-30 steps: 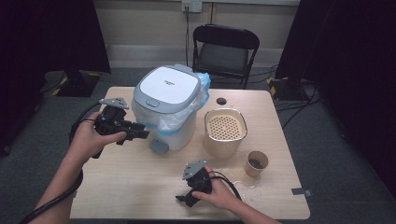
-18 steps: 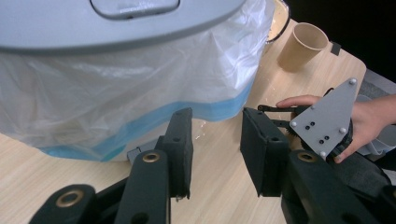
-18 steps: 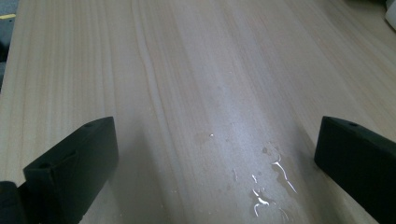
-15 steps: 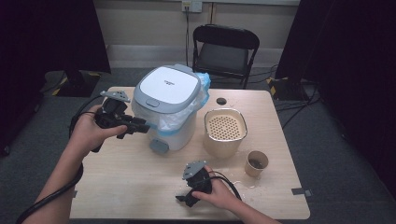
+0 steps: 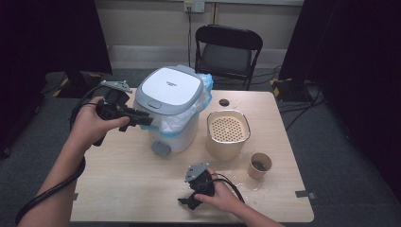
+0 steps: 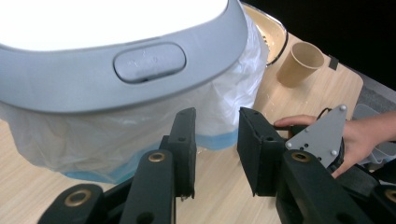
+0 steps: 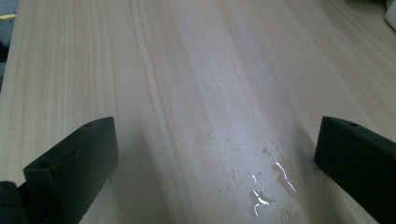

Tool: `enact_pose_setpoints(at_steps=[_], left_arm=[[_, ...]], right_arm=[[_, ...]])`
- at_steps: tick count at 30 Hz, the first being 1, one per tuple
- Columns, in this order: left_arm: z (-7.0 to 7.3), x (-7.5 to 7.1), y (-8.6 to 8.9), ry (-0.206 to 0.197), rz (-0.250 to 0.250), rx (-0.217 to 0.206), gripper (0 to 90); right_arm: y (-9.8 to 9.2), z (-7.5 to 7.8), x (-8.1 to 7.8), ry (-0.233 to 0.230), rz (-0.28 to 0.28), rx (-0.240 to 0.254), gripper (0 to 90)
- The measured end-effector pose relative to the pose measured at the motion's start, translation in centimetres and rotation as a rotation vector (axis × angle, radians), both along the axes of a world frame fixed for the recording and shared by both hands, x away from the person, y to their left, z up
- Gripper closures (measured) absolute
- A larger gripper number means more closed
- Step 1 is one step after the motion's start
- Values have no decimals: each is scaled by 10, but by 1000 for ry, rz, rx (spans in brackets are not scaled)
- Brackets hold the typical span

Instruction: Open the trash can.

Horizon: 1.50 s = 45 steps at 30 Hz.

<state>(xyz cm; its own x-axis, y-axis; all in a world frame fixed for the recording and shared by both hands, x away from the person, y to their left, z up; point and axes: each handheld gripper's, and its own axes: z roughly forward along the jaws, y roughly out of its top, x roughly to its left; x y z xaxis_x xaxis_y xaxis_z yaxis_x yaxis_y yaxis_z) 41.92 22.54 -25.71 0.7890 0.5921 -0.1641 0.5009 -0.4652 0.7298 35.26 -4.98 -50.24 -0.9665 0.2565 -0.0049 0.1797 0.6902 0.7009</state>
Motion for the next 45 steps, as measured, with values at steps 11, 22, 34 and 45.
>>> enact_pose_setpoints(at_steps=[11, 22, 34, 45], left_arm=[[14, 6, -5, -7, 10, 18, 684], [23, 13, -17, -11, 3, 30, 693], [25, 26, -27, -21, 28, 52, 723], [16, 38, -29, -20, 92, 61, 779]], right_arm=[[0, 0, 0, -5, 3, 1, 0], [0, 0, 0, -4, 2, 1, 0], [0, 0, 0, -5, 3, 2, 0], [0, 0, 0, 0, 0, -1, 0]])
